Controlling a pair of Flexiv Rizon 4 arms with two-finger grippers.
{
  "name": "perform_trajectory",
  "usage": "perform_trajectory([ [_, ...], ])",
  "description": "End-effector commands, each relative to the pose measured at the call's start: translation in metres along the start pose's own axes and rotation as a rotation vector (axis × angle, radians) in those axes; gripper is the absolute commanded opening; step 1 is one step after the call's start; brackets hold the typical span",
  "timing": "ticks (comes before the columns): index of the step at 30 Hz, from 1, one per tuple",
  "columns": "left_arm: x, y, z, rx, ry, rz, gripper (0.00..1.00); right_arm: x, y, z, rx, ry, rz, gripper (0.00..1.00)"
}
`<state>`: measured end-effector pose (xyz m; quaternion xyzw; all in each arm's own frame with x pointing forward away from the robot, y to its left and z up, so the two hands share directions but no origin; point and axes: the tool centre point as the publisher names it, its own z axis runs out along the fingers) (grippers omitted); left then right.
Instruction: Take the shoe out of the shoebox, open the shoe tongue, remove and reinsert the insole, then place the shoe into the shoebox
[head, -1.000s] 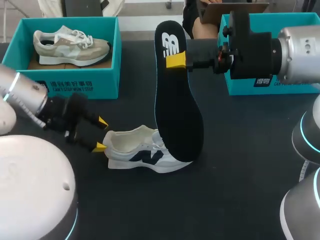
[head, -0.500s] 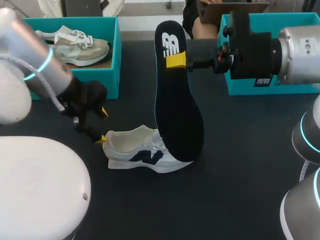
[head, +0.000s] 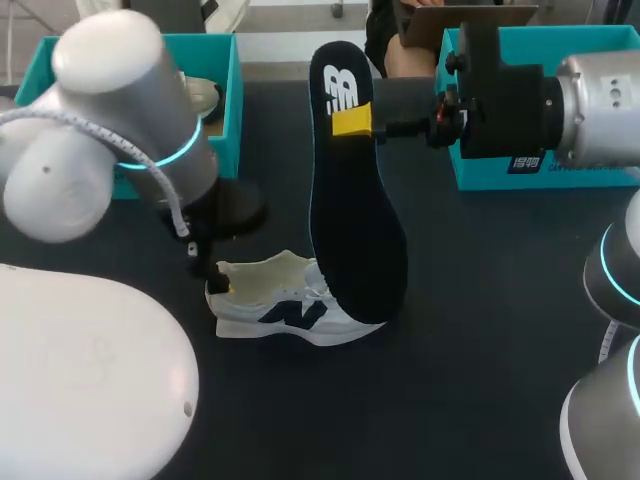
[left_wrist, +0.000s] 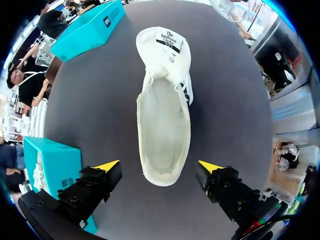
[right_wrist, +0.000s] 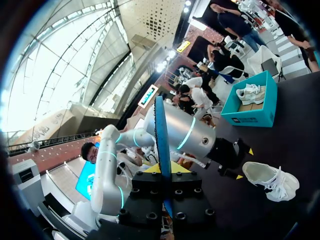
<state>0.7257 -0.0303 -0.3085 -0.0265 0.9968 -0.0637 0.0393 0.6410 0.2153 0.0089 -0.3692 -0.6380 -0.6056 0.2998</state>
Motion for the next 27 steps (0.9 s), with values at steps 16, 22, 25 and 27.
perform_trajectory([
  [16,-0.004,-0.013,0.008,-0.071,0.006,-0.022,1.0,0.0,0.0,0.003,0.0,-0.003,0.002,0.0],
  [22,-0.018,-0.037,0.016,-0.044,-0.004,-0.051,1.0,0.0,0.0,0.003,0.0,-0.003,0.002,0.0],
  [25,-0.029,-0.049,0.028,-0.039,0.004,-0.067,1.0,0.0,0.0,0.003,0.0,-0.003,0.002,0.0],
  [27,-0.033,-0.057,0.035,-0.013,0.009,-0.073,1.0,0.0,0.0,0.003,0.0,-0.003,0.002,0.0],
])
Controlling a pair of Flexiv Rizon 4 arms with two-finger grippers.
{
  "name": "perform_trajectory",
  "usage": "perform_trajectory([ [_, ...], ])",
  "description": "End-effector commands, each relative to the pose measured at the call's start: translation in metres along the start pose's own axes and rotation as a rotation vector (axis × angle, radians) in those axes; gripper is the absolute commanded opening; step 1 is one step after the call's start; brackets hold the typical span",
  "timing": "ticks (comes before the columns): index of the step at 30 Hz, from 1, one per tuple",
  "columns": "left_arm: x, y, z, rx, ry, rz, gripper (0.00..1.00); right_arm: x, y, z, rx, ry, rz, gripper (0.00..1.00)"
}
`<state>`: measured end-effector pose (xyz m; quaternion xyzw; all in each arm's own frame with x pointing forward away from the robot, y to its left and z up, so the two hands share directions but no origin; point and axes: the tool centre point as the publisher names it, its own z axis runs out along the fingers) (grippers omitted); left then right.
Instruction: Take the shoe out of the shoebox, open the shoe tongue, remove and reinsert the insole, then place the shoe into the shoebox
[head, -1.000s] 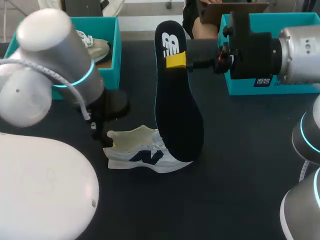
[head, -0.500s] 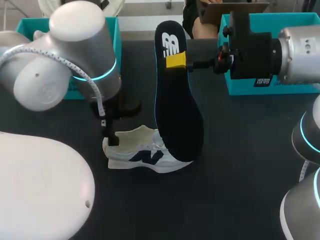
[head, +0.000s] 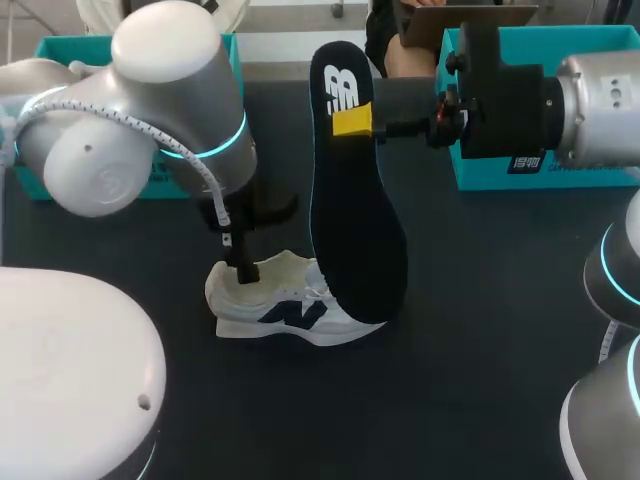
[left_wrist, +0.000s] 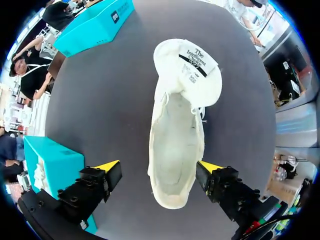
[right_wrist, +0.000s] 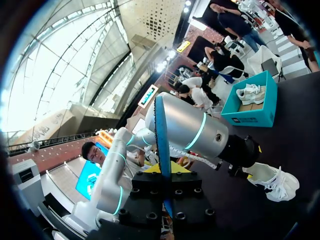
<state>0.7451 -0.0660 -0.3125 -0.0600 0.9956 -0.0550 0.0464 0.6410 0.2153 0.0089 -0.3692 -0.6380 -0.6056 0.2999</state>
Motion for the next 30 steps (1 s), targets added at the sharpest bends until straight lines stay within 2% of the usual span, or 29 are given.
perform_trajectory([
  [1,-0.017,-0.025,0.029,0.029,0.061,0.009,1.0,0.0,0.0,0.003,0.0,-0.003,0.002,0.0],
  [5,-0.023,-0.04,0.046,0.033,0.046,-0.015,1.0,0.0,0.0,0.003,0.0,-0.003,0.002,0.0],
  [7,-0.023,-0.045,0.054,0.054,0.055,-0.007,0.89,0.0,0.0,0.003,0.0,-0.003,0.002,0.0],
  [8,-0.022,-0.047,0.057,0.046,0.038,-0.013,0.89,0.0,0.0,0.003,0.0,-0.003,0.002,0.0],
  [14,-0.021,-0.054,0.072,0.065,0.064,-0.006,0.72,0.0,0.0,0.003,0.0,-0.003,0.002,0.0],
  [20,-0.013,-0.053,0.084,0.048,0.108,0.002,0.72,0.0,0.0,0.003,0.0,-0.003,0.002,0.0],
  [22,-0.012,-0.053,0.09,0.036,0.119,0.003,0.57,0.0,0.0,0.003,0.0,-0.003,0.002,0.0],
  [24,-0.009,-0.053,0.093,0.026,0.128,0.005,0.24,0.0,0.0,0.003,0.0,-0.003,0.002,0.0],
  [25,-0.008,-0.053,0.094,0.03,0.133,0.011,0.0,0.0,0.0,0.003,0.0,-0.003,0.002,0.0],
  [30,-0.002,-0.053,0.087,0.039,0.158,0.039,0.0,0.0,0.0,0.003,0.0,-0.003,0.002,0.0],
])
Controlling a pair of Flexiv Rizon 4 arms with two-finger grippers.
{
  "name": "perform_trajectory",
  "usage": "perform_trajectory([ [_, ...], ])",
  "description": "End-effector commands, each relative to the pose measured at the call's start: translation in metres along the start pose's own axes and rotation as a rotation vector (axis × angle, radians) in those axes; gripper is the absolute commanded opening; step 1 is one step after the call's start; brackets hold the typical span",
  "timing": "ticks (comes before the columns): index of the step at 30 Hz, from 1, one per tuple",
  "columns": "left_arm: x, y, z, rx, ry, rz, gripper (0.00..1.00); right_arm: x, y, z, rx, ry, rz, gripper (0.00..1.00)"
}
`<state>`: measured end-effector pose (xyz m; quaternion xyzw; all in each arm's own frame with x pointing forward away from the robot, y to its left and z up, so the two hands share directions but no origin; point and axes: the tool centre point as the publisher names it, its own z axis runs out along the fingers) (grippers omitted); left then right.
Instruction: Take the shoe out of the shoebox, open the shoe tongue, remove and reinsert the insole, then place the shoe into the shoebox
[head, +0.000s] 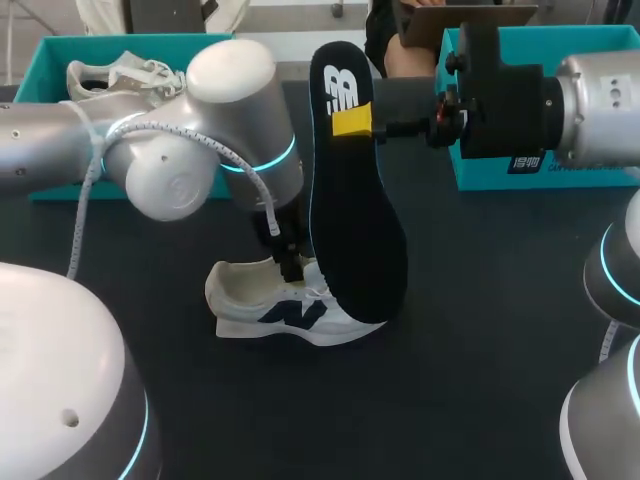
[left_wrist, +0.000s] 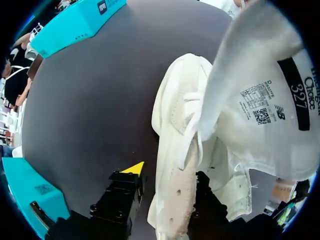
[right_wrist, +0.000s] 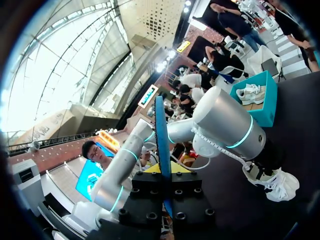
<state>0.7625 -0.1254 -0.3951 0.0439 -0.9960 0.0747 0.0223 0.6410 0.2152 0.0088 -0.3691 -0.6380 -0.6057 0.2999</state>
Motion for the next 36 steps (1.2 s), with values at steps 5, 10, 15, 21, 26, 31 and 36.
perform_trajectory([
  [5,0.006,-0.002,-0.017,0.019,0.088,0.084,0.0,0.0,0.0,0.003,0.0,-0.003,0.002,0.0],
  [10,0.004,-0.002,-0.03,0.021,0.165,0.14,0.0,0.0,0.0,0.003,0.0,-0.003,0.002,0.0],
  [15,0.0,-0.004,-0.034,-0.018,0.214,0.131,0.0,0.0,0.0,0.003,0.0,-0.003,0.002,0.0],
  [21,0.0,-0.004,-0.034,-0.018,0.214,0.131,0.0,0.0,0.0,0.003,0.0,-0.003,0.002,0.0],
  [26,0.0,-0.004,-0.034,-0.018,0.214,0.131,0.0,0.0,0.0,0.003,0.0,-0.003,0.002,0.0],
  [31,0.005,-0.008,-0.036,-0.071,0.447,0.319,0.0,0.0,0.0,0.003,0.0,-0.003,0.002,0.0],
  [36,-0.001,-0.009,-0.054,-0.216,0.777,0.742,0.0,0.0,0.0,0.003,0.0,-0.003,0.002,0.0],
])
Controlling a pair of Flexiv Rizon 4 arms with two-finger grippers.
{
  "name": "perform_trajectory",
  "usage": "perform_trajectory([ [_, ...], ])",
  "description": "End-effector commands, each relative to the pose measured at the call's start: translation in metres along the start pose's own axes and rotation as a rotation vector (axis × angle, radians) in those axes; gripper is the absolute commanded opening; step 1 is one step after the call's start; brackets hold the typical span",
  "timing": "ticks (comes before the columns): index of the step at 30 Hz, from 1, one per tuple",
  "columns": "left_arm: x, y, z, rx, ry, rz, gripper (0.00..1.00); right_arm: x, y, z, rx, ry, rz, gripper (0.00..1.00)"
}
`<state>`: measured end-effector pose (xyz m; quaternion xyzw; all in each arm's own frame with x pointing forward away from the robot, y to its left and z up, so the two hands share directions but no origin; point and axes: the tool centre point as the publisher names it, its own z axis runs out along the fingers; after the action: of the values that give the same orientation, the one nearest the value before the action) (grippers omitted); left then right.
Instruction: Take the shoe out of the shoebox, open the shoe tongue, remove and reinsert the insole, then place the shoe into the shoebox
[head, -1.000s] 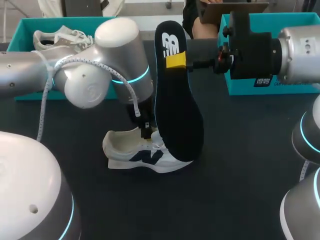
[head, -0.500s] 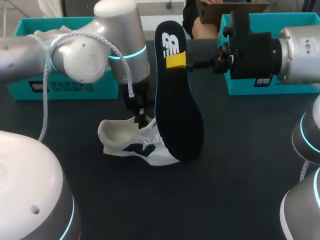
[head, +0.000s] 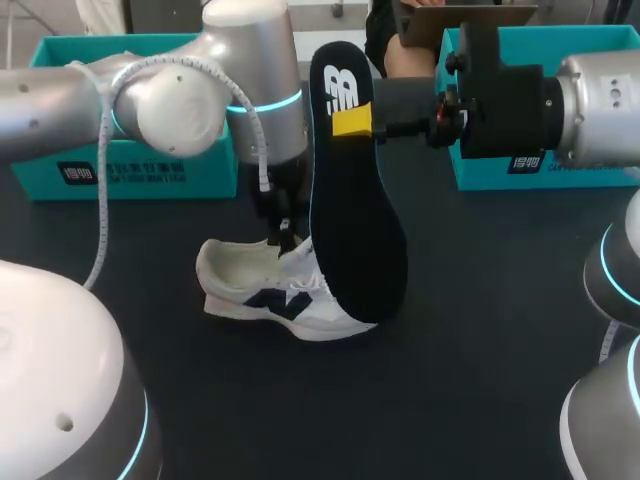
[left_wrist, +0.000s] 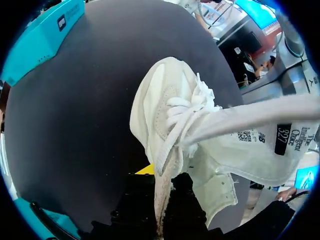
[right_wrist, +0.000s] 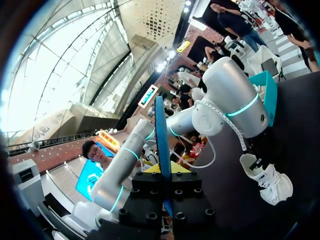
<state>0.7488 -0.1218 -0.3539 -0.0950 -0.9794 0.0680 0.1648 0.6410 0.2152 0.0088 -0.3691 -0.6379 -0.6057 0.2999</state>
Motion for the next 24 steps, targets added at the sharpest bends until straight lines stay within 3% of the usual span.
perform_trajectory([
  [1,-0.011,-0.003,-0.017,-0.239,0.529,0.557,0.0,0.0,0.0,0.003,0.0,-0.003,0.002,0.0],
  [3,-0.01,-0.001,-0.019,-0.375,0.608,0.695,0.0,0.0,0.0,0.003,0.0,-0.003,0.002,0.0],
  [6,-0.006,0.003,-0.021,-0.51,0.663,0.918,0.0,0.0,0.0,0.003,0.0,-0.003,0.002,0.0],
  [11,-0.007,0.007,-0.024,-0.645,0.67,1.198,0.0,0.0,0.0,0.003,0.0,-0.003,0.002,0.0],
  [13,-0.01,0.007,-0.028,-0.658,0.633,1.268,0.0,0.0,0.0,0.003,0.0,-0.003,0.002,0.0],
  [15,-0.011,0.003,-0.033,-0.642,0.52,1.227,0.0,0.0,0.0,0.003,0.0,-0.003,0.002,0.0],
  [24,-0.011,0.003,-0.033,-0.642,0.52,1.227,0.0,0.0,0.0,0.003,0.0,-0.003,0.002,0.0],
])
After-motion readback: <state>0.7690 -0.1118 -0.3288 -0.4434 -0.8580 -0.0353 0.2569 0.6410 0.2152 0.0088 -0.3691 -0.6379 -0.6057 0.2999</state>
